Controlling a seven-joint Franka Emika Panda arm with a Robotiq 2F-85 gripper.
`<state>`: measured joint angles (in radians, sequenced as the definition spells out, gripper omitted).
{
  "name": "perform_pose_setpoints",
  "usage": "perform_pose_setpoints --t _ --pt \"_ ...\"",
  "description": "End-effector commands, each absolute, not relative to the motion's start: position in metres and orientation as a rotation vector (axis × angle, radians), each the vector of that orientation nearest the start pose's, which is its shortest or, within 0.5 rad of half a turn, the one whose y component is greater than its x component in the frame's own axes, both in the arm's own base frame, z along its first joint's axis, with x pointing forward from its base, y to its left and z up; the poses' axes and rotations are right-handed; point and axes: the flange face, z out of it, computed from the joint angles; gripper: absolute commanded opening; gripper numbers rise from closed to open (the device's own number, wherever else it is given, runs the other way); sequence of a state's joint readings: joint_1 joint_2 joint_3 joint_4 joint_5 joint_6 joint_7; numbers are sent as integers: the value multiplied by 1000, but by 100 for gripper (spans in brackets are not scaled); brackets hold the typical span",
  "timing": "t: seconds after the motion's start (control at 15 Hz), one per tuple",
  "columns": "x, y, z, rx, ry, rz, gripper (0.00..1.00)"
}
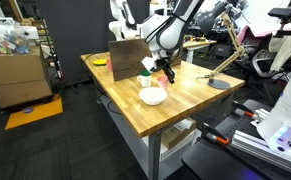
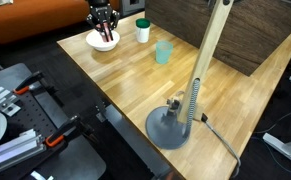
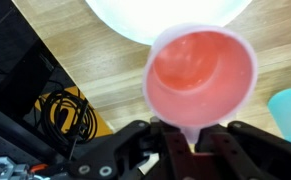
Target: Pour the contents in the pink cup into the white bowl
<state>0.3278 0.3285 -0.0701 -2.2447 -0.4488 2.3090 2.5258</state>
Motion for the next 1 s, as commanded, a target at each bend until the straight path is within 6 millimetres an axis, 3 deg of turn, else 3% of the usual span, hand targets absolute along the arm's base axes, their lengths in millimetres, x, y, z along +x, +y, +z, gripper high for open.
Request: perform_pose_setpoints --t 0.0,0.2,0.67,0.73,0.93 --pt "512 135 205 -2078 2835 -619 4" --pt "521 137 206 -2177 2841 -742 4" --pt "544 163 187 -2343 2748 -787 4" --pt "538 161 188 -2283 2762 -758 15" --pt "542 164 183 -2308 2755 -758 15"
